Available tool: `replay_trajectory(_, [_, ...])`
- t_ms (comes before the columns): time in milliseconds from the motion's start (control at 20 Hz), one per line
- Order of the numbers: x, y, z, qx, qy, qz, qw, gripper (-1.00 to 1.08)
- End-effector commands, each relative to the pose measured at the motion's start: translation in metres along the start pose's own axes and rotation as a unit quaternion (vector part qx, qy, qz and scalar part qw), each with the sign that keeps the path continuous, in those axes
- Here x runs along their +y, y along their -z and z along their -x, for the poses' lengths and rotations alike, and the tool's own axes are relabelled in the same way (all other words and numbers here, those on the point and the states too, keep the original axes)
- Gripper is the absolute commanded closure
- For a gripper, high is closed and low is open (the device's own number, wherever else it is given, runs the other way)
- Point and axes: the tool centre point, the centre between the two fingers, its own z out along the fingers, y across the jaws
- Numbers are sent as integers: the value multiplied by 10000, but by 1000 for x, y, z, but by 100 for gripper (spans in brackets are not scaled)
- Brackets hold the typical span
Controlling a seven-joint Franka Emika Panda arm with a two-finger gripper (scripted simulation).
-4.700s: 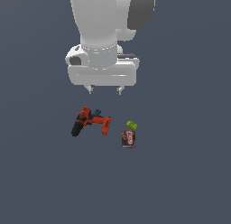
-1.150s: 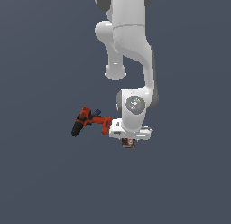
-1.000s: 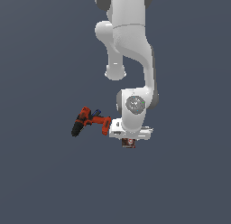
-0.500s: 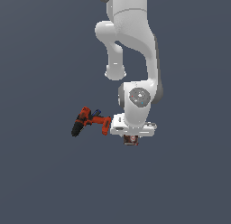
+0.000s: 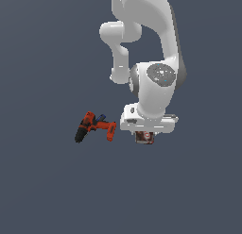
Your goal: Pick up a designated object from a clutter of objects.
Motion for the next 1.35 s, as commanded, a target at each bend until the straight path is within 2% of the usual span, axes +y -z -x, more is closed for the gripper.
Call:
replay_trajectory(0, [-6,29,-1,0,-1,1,10000,108])
replay_trajectory(400, [-24,117,-5,0,-1,1,10000,108])
replay_trajectory(650, [-33,158,-8,0,-1,1,10000,108])
replay_trajectory(950, [-40,188,-11,-1,-4,0,10000,108])
replay_trajectory(1300, [-42,199,-13,-1,-4,0,10000,108])
